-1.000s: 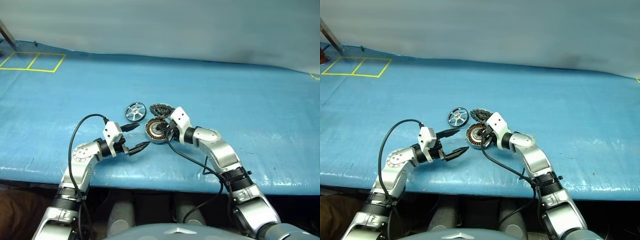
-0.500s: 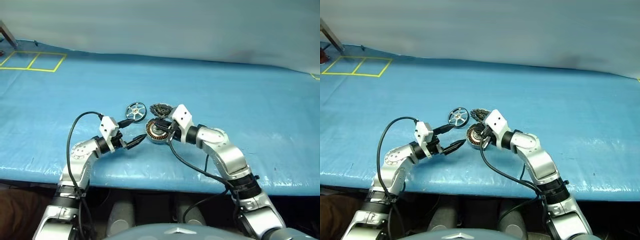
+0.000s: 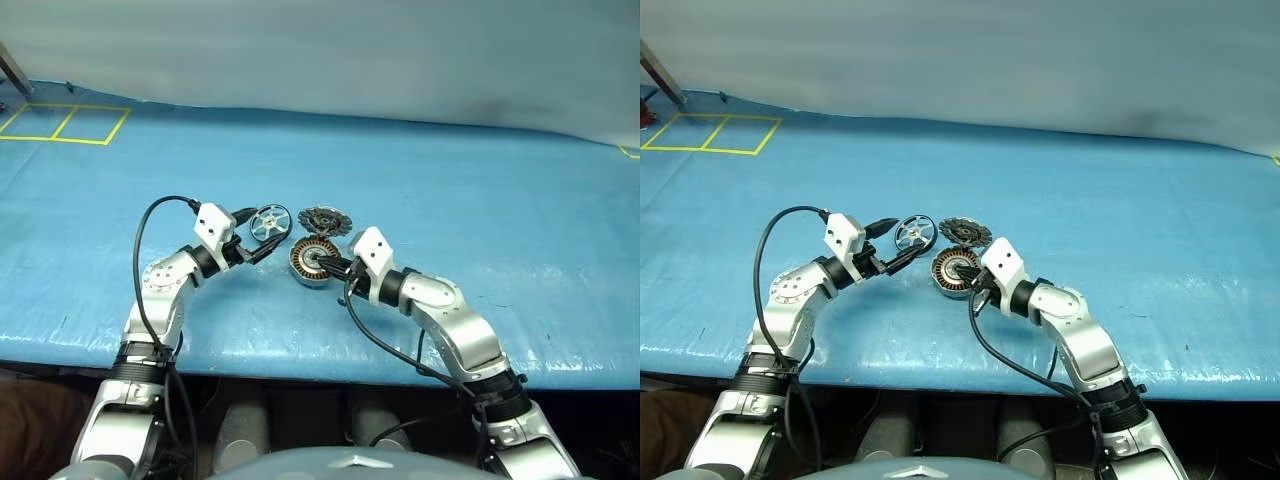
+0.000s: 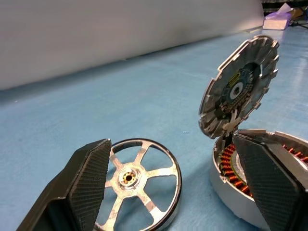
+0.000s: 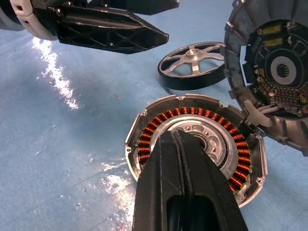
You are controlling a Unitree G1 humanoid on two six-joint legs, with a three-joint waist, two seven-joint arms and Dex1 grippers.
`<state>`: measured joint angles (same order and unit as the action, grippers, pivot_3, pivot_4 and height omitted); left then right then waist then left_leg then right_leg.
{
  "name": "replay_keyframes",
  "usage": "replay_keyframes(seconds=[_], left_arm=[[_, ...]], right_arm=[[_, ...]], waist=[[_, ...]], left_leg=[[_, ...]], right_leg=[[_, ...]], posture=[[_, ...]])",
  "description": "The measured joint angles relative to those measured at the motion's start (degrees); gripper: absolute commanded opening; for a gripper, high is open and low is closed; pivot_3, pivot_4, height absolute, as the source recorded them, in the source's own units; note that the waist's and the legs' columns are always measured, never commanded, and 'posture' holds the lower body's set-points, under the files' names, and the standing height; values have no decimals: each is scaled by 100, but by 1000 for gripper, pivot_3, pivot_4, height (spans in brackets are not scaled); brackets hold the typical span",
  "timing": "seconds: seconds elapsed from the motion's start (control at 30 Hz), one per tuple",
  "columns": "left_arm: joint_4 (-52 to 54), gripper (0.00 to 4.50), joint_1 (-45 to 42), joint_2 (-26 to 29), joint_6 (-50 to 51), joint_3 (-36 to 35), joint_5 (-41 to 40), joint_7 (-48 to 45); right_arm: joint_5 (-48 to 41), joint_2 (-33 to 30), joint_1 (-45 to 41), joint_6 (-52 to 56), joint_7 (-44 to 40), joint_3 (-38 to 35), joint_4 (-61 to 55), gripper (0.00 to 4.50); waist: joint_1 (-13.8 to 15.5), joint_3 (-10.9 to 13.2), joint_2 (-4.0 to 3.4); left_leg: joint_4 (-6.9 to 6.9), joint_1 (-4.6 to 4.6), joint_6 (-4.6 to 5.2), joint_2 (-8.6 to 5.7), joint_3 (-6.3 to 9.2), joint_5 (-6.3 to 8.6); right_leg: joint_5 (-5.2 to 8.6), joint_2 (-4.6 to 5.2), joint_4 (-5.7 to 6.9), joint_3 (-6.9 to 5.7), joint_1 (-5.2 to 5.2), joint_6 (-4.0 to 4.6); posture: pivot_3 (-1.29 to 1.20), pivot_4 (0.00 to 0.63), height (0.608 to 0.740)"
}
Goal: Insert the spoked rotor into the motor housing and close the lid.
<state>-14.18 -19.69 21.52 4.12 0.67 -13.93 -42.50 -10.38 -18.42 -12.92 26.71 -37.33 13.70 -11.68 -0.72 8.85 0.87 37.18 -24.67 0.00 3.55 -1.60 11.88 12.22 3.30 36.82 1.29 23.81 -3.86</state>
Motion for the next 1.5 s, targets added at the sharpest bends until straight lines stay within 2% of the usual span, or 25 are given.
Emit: replay_keyframes(seconds=[0.27, 0.8, 0.9, 1.0, 1.37, 1.4, 1.5], left_arm=[[-362, 3925, -360, -115, 348, -9, 231, 492], [-1286, 3925, -931, -249, 651, 193, 655, 670], [-1310, 3367, -946, -291, 636, 192, 663, 653], [-1324, 2397, -944, -323, 637, 219, 686, 633], [-1320, 2397, -883, -326, 558, 216, 729, 749], [-1319, 2033, -883, -326, 566, 217, 731, 751], [-1280, 1350, -891, -306, 568, 226, 774, 760]], right_arm=[[-1, -12, 85, -5, 96, -69, -5, 0], [1, -28, 114, -6, 261, -113, -9, 0], [1, -28, 142, -6, 272, -129, -9, 0], [3, -28, 147, -6, 282, -132, -10, 0], [29, -87, 146, -5, 368, -174, -10, 0], [30, -87, 146, -5, 370, -174, -10, 0], [37, -90, 146, -5, 385, -176, -10, 0]], waist=[[10, 0, 1], [8, 0, 1], [14, 0, 2], [9, 0, 2], [4, 0, 2], [3, -1, 1], [6, -2, -1]], left_leg=[[2, -1, 0, -1, 0, 0], [3, 1, 0, -1, 3, 0], [6, 1, 0, -2, 4, 0], [7, 0, 0, -2, 4, 0], [7, 3, 0, -1, 4, 0], [7, 3, 0, -1, 4, 0], [7, 10, 0, -1, 4, 0]], right_leg=[[0, 0, -1, 0, -1, -3], [-1, -2, 0, 0, -5, -3], [-3, -1, 0, 0, -6, -4], [-4, -2, 0, 0, -6, -6], [-4, -2, 1, 0, -6, -7], [-4, -2, 1, 0, -6, -7], [-4, -2, 1, 0, -12, -8]], posture=[[0, 150, 740], [0, 150, 740], [0, 150, 740], [0, 150, 740], [0, 150, 740], [0, 150, 740], [0, 150, 740]])
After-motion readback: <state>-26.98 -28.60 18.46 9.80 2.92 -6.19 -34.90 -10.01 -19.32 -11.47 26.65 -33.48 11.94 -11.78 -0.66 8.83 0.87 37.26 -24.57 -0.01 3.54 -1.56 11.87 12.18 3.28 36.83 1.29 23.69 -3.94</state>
